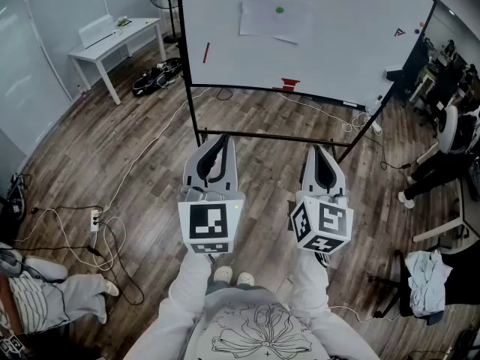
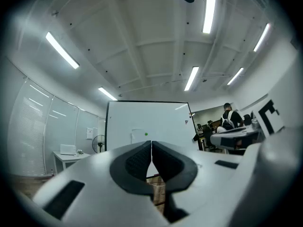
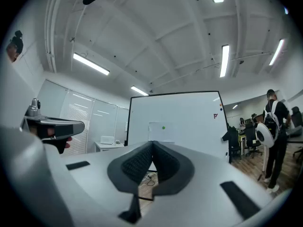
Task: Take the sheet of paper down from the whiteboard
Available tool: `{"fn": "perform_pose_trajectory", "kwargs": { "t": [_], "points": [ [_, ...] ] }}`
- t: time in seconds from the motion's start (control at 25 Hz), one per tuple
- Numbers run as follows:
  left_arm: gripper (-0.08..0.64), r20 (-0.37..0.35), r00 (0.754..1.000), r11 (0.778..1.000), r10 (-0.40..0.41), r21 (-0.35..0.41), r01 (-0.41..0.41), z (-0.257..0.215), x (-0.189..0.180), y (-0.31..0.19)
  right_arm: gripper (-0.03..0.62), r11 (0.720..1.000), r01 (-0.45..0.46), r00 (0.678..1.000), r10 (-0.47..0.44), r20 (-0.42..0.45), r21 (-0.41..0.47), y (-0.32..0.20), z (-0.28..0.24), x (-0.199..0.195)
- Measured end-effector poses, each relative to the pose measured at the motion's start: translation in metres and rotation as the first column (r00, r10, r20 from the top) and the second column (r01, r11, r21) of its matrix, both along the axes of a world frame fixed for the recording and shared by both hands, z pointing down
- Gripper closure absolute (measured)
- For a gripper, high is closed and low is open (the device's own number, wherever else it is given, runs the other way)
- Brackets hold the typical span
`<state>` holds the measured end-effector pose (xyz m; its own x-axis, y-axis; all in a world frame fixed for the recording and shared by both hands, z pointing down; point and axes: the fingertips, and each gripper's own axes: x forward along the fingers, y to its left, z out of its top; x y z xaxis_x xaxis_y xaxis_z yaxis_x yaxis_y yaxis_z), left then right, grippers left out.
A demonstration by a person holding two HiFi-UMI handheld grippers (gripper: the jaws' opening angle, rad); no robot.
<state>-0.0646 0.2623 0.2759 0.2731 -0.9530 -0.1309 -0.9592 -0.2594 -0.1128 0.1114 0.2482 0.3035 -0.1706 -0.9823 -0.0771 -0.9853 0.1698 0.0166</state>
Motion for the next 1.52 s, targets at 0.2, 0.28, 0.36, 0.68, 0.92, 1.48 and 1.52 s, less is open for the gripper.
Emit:
{"fn": "perform_pose_trajectory", "kwargs": {
  "t": [0.2,0.28,0.36,0.68,0.92,1.48,1.52],
  "points": [
    [0.552,0.008,1.0,1.0,0.003,-0.003,-0.003,-0.001,0.001,-0.005,0.589,1.0,-0.001,1.0,0.001,0.002,-0.001,-0.004,-0.002,-0.001],
    [0.552,0.007,1.0,1.0,0.002,-0.005,-0.002,0.0,0.002,-0.008,0.589,1.0,-0.003,1.0,0.003,0.002,0.0,-0.007,-0.003,0.002],
    [0.552,0.006,1.0,1.0,0.0,-0.007,0.0,0.002,0.004,-0.012,0.589,1.0,-0.003,1.0,0.003,0.004,0.001,-0.01,-0.002,0.005],
    [0.552,-0.001,1.0,1.0,-0.019,-0.017,0.019,0.013,0.015,-0.021,0.589,0.999,0.038,0.999,-0.038,-0.016,-0.005,-0.021,0.007,0.013],
    [0.552,-0.011,1.0,0.999,-0.028,-0.045,0.028,0.027,0.025,-0.036,0.589,0.999,0.047,0.999,-0.047,-0.007,-0.027,-0.038,0.017,0.022],
    [0.552,-0.016,1.0,0.999,-0.001,-0.047,0.0,0.034,0.03,-0.168,0.589,0.998,0.044,0.999,-0.044,-0.01,-0.034,-0.164,0.026,0.021],
    [0.552,-0.016,1.0,0.999,0.002,-0.048,-0.002,0.034,0.029,-0.183,0.589,0.999,0.042,0.999,-0.043,-0.013,-0.035,-0.178,0.025,0.019]
  ]
}}
